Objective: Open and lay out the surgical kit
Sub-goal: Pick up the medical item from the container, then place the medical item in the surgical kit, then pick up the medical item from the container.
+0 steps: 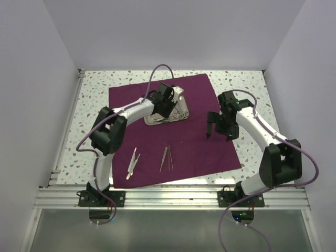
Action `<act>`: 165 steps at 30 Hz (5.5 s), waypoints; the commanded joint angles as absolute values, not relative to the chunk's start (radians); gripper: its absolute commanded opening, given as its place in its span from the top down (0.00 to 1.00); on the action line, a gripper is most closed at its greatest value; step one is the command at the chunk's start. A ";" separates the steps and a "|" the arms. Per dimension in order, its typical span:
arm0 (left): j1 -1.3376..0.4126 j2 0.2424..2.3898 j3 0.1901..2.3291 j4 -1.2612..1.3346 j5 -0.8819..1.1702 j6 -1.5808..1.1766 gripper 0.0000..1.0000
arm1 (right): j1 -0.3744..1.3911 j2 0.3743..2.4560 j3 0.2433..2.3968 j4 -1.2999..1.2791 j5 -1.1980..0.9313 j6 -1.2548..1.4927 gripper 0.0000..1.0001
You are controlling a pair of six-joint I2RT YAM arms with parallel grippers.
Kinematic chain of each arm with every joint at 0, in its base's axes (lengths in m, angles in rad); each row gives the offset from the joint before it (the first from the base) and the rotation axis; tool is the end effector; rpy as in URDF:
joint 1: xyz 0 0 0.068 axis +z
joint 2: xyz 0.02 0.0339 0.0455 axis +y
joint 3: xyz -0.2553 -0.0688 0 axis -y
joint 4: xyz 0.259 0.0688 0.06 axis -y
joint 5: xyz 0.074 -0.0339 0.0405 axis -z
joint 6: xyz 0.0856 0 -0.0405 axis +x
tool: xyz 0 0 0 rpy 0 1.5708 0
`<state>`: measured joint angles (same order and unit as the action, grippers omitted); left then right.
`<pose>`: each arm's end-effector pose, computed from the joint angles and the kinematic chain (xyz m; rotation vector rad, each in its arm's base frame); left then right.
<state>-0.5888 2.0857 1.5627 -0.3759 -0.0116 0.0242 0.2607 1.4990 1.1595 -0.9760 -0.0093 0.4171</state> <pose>0.4159 -0.2765 0.1334 0.7446 2.3694 -0.2277 0.2956 0.0797 0.1840 0.2249 2.8920 0.1365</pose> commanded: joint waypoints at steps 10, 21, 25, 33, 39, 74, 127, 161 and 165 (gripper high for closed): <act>-0.591 2.121 1.583 -0.331 0.109 0.045 0.65 | 0.252 1.566 1.232 -0.991 0.029 0.368 0.02; -0.591 2.217 1.603 -0.348 0.071 0.044 0.65 | 0.250 1.608 1.259 -0.989 0.026 0.367 0.02; -0.583 2.233 1.617 -0.357 0.066 0.041 0.66 | 0.249 1.612 1.267 -0.991 0.028 0.365 0.02; -0.574 2.198 1.623 -0.400 0.017 0.054 0.97 | 0.249 1.617 1.267 -0.985 0.015 0.367 0.02; -0.571 2.155 1.647 -0.465 -0.083 0.051 1.00 | 0.249 1.611 1.250 -0.973 -0.017 0.373 0.02; -0.861 1.600 1.046 -0.592 -0.064 -0.891 0.95 | 0.247 1.531 1.175 -0.854 -0.146 0.468 0.02; -0.370 2.126 1.609 -0.713 -0.245 -0.442 1.00 | 0.261 1.466 1.261 -0.977 -0.072 0.474 0.02; -0.353 2.083 1.604 -0.680 -0.066 -0.354 0.75 | 0.451 2.471 2.264 -1.006 -0.037 0.416 0.59; -0.351 2.091 1.620 -0.677 -0.061 -0.345 0.77 | 0.465 2.488 2.235 -1.011 -0.017 0.413 0.70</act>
